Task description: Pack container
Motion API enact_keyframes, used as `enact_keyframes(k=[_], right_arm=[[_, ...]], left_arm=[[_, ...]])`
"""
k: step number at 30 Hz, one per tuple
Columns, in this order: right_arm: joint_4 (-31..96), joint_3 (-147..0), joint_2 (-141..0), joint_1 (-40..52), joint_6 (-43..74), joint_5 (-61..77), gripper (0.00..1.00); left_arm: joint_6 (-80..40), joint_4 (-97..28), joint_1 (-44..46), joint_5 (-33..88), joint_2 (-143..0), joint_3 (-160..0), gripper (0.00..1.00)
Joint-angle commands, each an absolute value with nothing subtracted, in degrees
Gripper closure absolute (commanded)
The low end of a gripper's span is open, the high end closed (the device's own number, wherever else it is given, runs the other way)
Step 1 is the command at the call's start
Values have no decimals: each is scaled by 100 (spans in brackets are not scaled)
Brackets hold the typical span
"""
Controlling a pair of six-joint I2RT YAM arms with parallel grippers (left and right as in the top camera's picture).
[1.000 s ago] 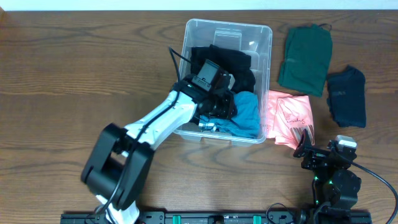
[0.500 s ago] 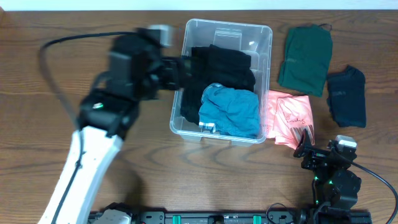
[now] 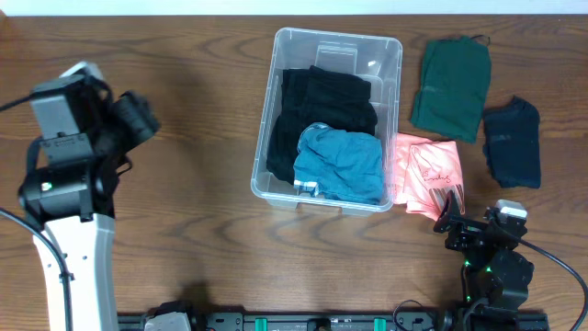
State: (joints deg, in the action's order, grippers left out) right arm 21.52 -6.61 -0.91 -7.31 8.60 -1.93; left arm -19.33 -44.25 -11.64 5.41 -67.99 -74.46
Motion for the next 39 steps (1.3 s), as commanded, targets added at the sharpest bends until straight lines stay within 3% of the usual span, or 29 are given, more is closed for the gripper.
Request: enact_keyframes(k=[1,3,5,6,14,20,28,39], right_arm=[[2128,-644,-75,-670,985,-60,1],[2053,-644,-75,-670,989,38,1],[1809,-644,-75,-670,1223,357,1],[1592,-646,-75,-670,1221,600,1],[1162,-1525,-740,-674,1446,838,1],[2331,-3511,-3140,-674,1293,567,1],[3857,-6825,-6475,-690,252,506,1],[4156,-8433,-8764,-1009,827,1035,1]], left_arm=[[-1881,-4591,-1426,-375,-6775,-7491,31],[-1857,-4652,-1535,-373,-6781,-7489,27],[-1857,-4700,-1594,-373,-6781,-7487,14],[-1855,-4713,-1610,-375,-6781,-7487,2],[-1846,-4713,-1616,-370,-6785,-7487,2],[-1846,-4713,-1616,-370,-6785,-7487,2],[-1846,-4713,-1616,-370,-6785,-7487,2],[-1846,-4713,-1616,-370,-6785,-7487,2]])
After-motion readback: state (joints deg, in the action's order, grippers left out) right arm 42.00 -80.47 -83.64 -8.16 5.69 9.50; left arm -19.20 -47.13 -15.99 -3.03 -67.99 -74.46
